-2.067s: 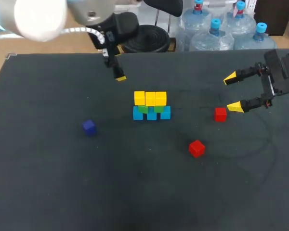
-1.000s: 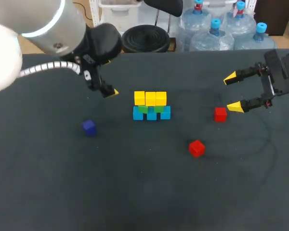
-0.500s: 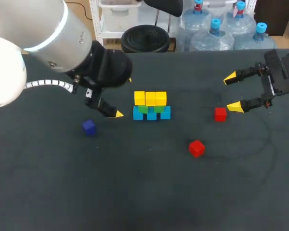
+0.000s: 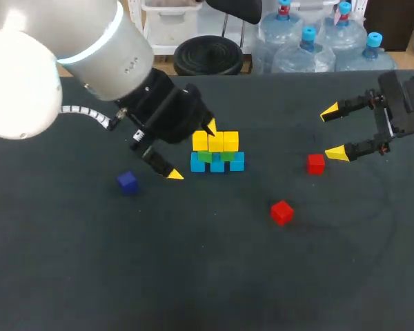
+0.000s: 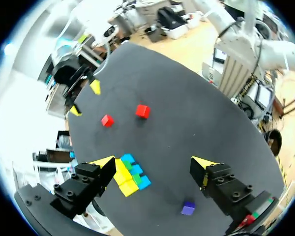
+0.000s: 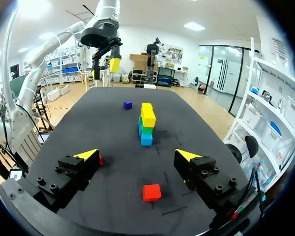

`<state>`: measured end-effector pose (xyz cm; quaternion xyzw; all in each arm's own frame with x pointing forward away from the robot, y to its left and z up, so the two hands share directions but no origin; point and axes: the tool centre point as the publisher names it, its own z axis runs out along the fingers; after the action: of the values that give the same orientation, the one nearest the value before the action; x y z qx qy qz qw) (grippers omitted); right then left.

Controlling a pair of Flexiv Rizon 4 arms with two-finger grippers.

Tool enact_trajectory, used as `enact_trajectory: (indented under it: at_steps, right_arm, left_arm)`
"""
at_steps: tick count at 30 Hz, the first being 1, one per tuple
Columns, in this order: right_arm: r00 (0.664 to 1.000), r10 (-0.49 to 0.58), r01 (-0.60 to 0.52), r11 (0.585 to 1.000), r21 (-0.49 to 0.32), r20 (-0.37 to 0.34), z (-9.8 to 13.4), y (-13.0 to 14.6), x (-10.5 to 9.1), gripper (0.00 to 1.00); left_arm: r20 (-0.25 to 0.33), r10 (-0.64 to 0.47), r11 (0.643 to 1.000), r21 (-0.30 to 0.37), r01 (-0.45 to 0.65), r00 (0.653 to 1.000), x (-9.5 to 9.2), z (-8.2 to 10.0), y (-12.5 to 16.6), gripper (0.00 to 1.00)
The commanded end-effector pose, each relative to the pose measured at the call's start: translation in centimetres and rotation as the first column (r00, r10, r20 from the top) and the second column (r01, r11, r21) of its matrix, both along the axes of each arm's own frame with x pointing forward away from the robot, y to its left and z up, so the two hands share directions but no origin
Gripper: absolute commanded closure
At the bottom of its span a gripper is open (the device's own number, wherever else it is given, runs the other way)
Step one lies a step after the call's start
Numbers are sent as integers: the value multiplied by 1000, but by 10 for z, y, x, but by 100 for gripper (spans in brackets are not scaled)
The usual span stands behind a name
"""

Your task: Place the blue cubes, place green cubes on the blue cubes, place the yellow cubes on the green cubes, then place the red cubes on the yellow cubes, and place purple cube on the red cubes.

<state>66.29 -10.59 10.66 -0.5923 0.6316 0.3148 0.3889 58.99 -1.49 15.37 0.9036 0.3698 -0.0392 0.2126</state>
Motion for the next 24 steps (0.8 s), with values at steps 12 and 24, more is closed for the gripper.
enact_trajectory:
  at_steps: [12, 24]
  right_arm:
    - [1000, 0, 0, 1000, 1, 2, 0, 0, 0, 0]
    - [1000, 0, 0, 1000, 1, 2, 0, 0, 0, 0]
  left_arm:
    - [-59, -99, 994, 34, 101, 993, -6, -17, -22, 0]
    - [-54, -106, 991, 73, 109, 993, -7, -46, -54, 0]
